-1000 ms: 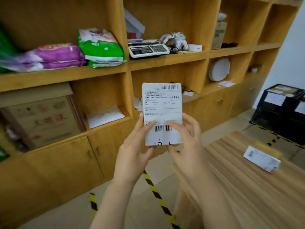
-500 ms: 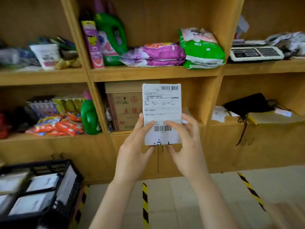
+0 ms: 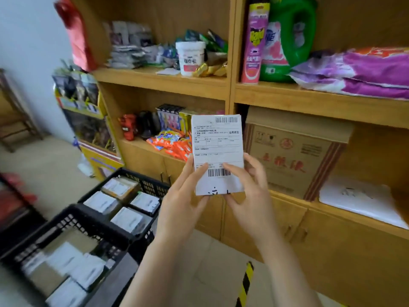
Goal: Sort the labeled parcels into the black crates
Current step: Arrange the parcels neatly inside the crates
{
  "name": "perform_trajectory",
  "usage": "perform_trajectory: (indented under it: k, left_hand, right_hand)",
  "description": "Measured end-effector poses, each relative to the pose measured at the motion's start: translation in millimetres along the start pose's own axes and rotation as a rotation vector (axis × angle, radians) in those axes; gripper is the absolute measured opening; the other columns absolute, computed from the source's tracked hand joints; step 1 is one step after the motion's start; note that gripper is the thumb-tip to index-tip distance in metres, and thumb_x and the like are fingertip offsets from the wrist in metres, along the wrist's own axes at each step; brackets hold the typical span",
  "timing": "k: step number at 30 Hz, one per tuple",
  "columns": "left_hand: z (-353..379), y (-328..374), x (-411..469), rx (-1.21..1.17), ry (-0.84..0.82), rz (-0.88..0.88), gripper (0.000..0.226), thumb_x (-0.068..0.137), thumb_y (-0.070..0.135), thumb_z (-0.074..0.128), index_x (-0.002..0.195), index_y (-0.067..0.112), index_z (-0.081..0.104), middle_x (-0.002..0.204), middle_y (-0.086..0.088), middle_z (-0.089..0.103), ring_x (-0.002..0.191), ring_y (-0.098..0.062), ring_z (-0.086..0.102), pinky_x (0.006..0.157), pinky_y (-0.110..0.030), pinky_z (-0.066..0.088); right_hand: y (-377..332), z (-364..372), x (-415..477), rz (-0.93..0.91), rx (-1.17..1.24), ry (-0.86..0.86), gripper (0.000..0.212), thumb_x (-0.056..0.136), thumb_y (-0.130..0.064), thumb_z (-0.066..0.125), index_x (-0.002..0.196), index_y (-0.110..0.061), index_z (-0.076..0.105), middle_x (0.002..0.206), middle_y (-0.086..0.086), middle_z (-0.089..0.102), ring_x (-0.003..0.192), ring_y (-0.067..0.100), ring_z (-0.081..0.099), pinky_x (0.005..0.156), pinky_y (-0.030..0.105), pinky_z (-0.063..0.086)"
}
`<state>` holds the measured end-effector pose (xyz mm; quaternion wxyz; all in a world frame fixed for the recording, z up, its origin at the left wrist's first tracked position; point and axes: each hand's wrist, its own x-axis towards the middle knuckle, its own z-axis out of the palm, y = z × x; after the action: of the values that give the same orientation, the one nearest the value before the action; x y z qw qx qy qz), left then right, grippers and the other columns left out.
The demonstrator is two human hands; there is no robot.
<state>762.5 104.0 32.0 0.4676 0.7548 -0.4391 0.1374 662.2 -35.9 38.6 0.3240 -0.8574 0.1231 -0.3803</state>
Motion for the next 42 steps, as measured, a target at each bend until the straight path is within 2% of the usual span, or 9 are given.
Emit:
perform_trajectory:
  k: [3, 8, 11, 14, 20, 26, 29, 36, 42]
  left_hand:
    - [-1, -25, 17, 0.081, 0.089, -0.076, 0.073, 0.074, 0.000, 0.080, 0.137, 0.024, 0.053, 0.156, 0.006, 0.031, 0.122, 0.000, 0.050, 0.087, -0.017, 0.050]
    - [-6, -57, 26, 0.236, 0.195, -0.267, 0.073, 0.073, 0.004, 0.082, 0.137, 0.025, 0.053, 0.155, 0.004, 0.033, 0.127, 0.022, 0.027, 0.089, 0.006, 0.031]
    - [-11, -68, 20, 0.278, 0.275, -0.361, 0.073, 0.074, 0.006, 0.081, 0.137, 0.028, 0.051, 0.155, 0.008, 0.031, 0.130, 0.012, 0.034, 0.092, -0.013, 0.047]
    - [-18, -80, 13, 0.335, 0.321, -0.444, 0.075, 0.074, 0.009, 0.082, 0.137, 0.034, 0.049, 0.154, 0.016, 0.029, 0.121, -0.014, 0.056, 0.087, -0.035, 0.057]
    - [-41, -125, 9, 0.377, 0.357, -0.542, 0.074, 0.077, 0.015, 0.080, 0.138, 0.039, 0.047, 0.152, 0.023, 0.023, 0.131, -0.009, 0.046, 0.097, -0.037, 0.053]
    - [-72, -194, 26, 0.408, 0.363, -0.549, 0.072, 0.077, 0.015, 0.081, 0.138, 0.034, 0.048, 0.152, 0.013, 0.027, 0.134, -0.005, 0.036, 0.103, -0.032, 0.043]
    - [-91, -233, 43, 0.443, 0.375, -0.577, 0.069, 0.076, 0.017, 0.081, 0.138, 0.029, 0.051, 0.149, 0.012, 0.027, 0.133, -0.006, 0.032, 0.103, -0.032, 0.041]
    - [-118, -314, 71, 0.488, 0.309, -0.603, 0.075, 0.073, 0.015, 0.084, 0.139, 0.024, 0.050, 0.147, 0.006, 0.029, 0.134, -0.030, 0.043, 0.102, -0.056, 0.044]
    - [-104, -371, 84, 0.501, 0.309, -0.701, 0.074, 0.073, 0.015, 0.083, 0.139, 0.021, 0.051, 0.148, 0.008, 0.026, 0.132, -0.031, 0.044, 0.103, -0.055, 0.044]
  right_hand:
    - [11, 29, 42, -0.043, 0.064, -0.114, 0.065, 0.078, -0.006, 0.078, 0.128, -0.042, 0.054, 0.150, -0.017, 0.021, 0.134, 0.007, 0.034, 0.107, 0.024, 0.035]
    - [23, 76, 90, -0.137, 0.164, -0.310, 0.066, 0.078, -0.005, 0.077, 0.127, -0.042, 0.055, 0.147, -0.020, 0.023, 0.127, -0.002, 0.033, 0.101, 0.009, 0.029]
    - [26, 106, 101, -0.147, 0.258, -0.435, 0.068, 0.077, 0.000, 0.076, 0.124, -0.044, 0.055, 0.147, -0.016, 0.025, 0.130, 0.003, 0.034, 0.094, -0.005, 0.026]
    - [24, 134, 107, -0.156, 0.317, -0.546, 0.064, 0.078, 0.001, 0.075, 0.125, -0.040, 0.057, 0.149, -0.014, 0.024, 0.131, 0.004, 0.034, 0.099, 0.004, 0.035]
    - [18, 192, 126, -0.215, 0.335, -0.675, 0.067, 0.079, -0.002, 0.076, 0.130, -0.040, 0.054, 0.138, -0.029, 0.019, 0.135, 0.007, 0.033, 0.107, 0.026, 0.040]
    - [7, 267, 158, -0.222, 0.329, -0.727, 0.066, 0.079, -0.002, 0.075, 0.130, -0.038, 0.054, 0.148, -0.017, 0.023, 0.134, 0.006, 0.033, 0.096, 0.000, 0.031]
    - [-3, 307, 181, -0.242, 0.315, -0.741, 0.064, 0.081, -0.005, 0.075, 0.131, -0.039, 0.053, 0.148, -0.017, 0.022, 0.131, -0.001, 0.031, 0.099, 0.007, 0.033]
    - [-8, 386, 217, -0.202, 0.296, -0.787, 0.062, 0.083, -0.005, 0.073, 0.131, -0.037, 0.053, 0.150, -0.011, 0.024, 0.127, -0.004, 0.030, 0.089, -0.010, 0.023]
    - [16, 442, 239, -0.168, 0.255, -0.867, 0.061, 0.081, -0.004, 0.075, 0.130, -0.033, 0.056, 0.150, -0.010, 0.026, 0.127, -0.003, 0.031, 0.094, -0.006, 0.025]
